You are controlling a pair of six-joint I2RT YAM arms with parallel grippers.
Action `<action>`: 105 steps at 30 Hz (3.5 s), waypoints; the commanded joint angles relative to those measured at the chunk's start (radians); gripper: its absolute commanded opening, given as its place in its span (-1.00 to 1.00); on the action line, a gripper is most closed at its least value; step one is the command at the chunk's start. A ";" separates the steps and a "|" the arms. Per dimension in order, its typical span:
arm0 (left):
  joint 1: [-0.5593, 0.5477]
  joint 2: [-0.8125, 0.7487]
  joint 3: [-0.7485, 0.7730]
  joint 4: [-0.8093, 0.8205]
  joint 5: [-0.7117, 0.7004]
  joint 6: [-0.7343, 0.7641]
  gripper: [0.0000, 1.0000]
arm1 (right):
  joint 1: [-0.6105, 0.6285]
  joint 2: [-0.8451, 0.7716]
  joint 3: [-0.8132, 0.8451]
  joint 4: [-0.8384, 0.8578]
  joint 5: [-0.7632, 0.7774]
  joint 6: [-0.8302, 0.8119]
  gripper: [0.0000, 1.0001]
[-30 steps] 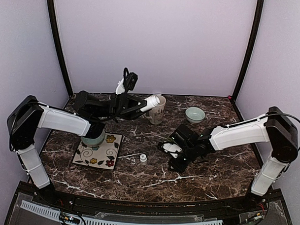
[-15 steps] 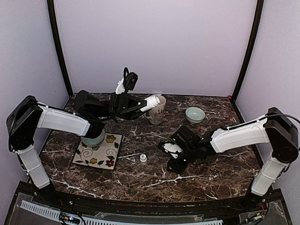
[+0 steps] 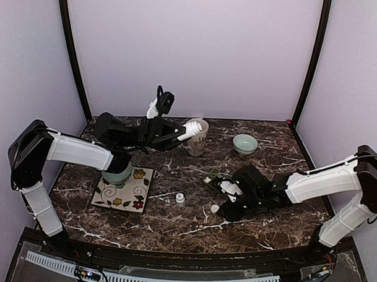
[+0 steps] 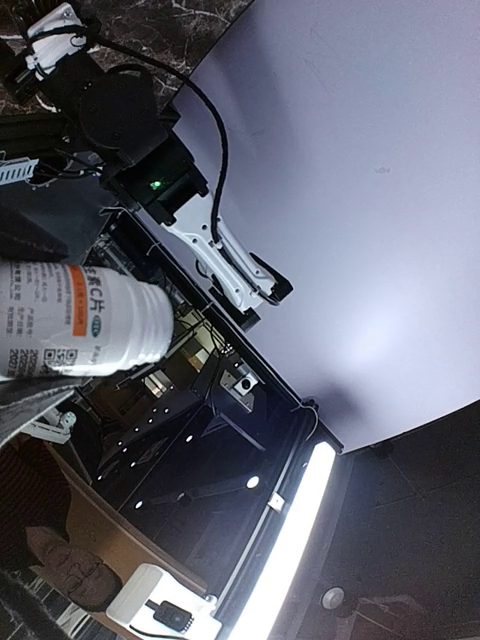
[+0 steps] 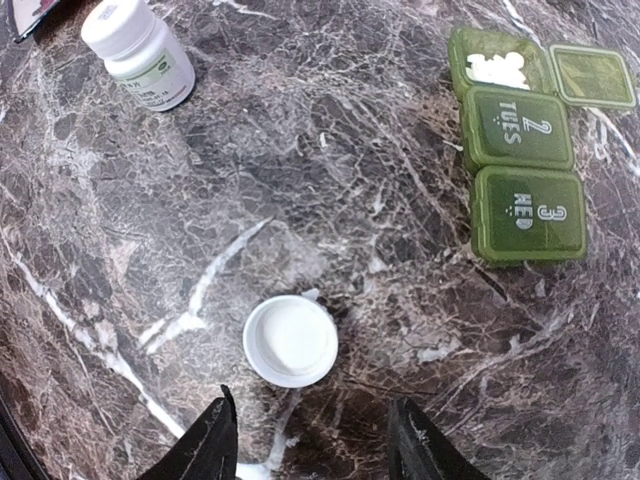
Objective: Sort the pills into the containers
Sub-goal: Place the lid of the pill bottle at the center of the board, then pick up the lid of the pill bottle from the center of the board, then place the lid of the pill bottle at the center of the board.
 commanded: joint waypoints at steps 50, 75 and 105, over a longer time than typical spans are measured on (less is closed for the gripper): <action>0.021 -0.005 0.014 0.004 0.059 0.017 -1.00 | 0.234 0.071 -0.269 0.489 0.437 0.276 -0.62; 0.022 -0.070 -0.151 -0.226 0.063 0.238 -1.00 | 0.031 -0.093 0.332 -0.489 0.108 -0.065 -0.65; 0.026 -0.148 -0.254 -0.208 0.050 0.284 -1.00 | -0.011 0.401 0.657 -0.797 -0.070 -0.125 -0.64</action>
